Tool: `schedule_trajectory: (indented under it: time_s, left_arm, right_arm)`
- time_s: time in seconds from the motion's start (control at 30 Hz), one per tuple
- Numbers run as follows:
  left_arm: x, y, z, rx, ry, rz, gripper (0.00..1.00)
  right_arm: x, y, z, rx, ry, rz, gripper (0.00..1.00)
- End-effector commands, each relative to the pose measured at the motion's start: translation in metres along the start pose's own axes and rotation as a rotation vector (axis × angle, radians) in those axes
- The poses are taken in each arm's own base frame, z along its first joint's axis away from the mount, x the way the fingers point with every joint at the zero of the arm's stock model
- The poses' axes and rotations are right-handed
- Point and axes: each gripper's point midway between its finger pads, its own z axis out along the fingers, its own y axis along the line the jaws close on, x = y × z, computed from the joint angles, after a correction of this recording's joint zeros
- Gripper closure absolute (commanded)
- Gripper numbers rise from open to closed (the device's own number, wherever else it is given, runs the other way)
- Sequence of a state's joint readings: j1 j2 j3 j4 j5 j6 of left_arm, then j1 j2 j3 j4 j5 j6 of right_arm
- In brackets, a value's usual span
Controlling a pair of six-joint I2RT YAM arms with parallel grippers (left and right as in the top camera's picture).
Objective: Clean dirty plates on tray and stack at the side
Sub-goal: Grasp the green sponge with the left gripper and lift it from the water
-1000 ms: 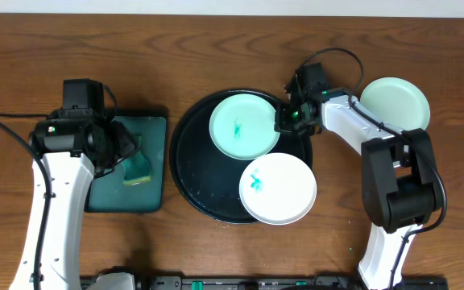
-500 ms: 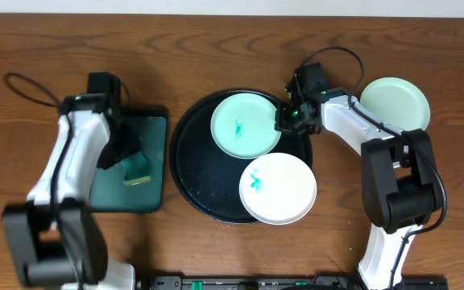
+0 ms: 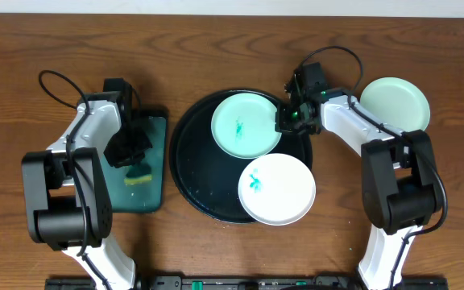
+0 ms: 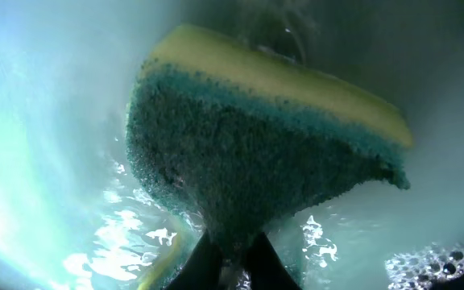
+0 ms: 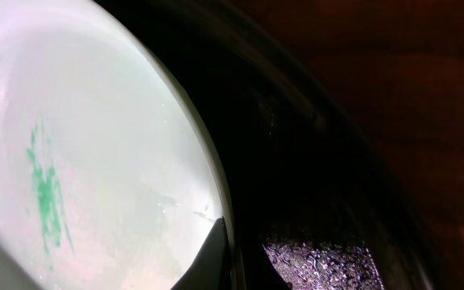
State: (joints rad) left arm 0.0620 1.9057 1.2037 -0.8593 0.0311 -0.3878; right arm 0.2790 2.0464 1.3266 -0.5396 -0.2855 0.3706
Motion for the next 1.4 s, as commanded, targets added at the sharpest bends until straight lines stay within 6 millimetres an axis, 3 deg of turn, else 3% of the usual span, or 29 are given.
schedule_trajectory:
  time_s: [0.0, 0.17, 0.37, 0.53, 0.67, 0.83, 1.07, 1.23, 1.37]
  left_arm:
    - [0.004, -0.003, 0.013, 0.014, 0.04, 0.033, 0.93]
    - [-0.002, -0.007, -0.028, 0.066, -0.074, 0.039, 0.93]
    - [-0.008, -0.008, -0.109, 0.103, -0.346, 0.088, 0.93]
    - [-0.002, -0.002, -0.166, 0.076, -0.556, 0.155, 0.93]
    - [0.007, -0.006, -0.193, 0.098, -0.651, 0.221, 0.92]
    - [0.013, -0.015, -0.207, 0.112, -0.705, 0.298, 0.93]
    - [0.015, -0.025, -0.205, 0.134, -0.693, 0.33, 0.93]
    - [0.023, -0.047, -0.196, 0.251, -0.624, 0.343, 0.93]
    - [0.029, -0.074, -0.177, 0.358, -0.515, 0.367, 0.93]
  right_arm:
    - [-0.003, -0.009, -0.004, 0.058, -0.018, -0.019, 0.99]
    - [-0.001, -0.01, -0.004, 0.061, -0.012, -0.026, 0.99]
    - [-0.001, -0.01, -0.004, 0.061, -0.011, -0.044, 0.99]
    - [-0.001, -0.01, -0.004, 0.061, -0.011, -0.062, 0.99]
    - [0.001, -0.01, -0.004, 0.063, -0.003, -0.087, 0.99]
    - [0.003, -0.015, -0.005, 0.087, 0.007, -0.11, 0.99]
    - [0.007, -0.016, -0.004, 0.106, 0.022, -0.164, 0.99]
    - [0.012, -0.006, -0.001, 0.1, 0.031, -0.206, 0.99]
    - [0.019, 0.005, 0.002, 0.096, 0.042, -0.235, 0.99]
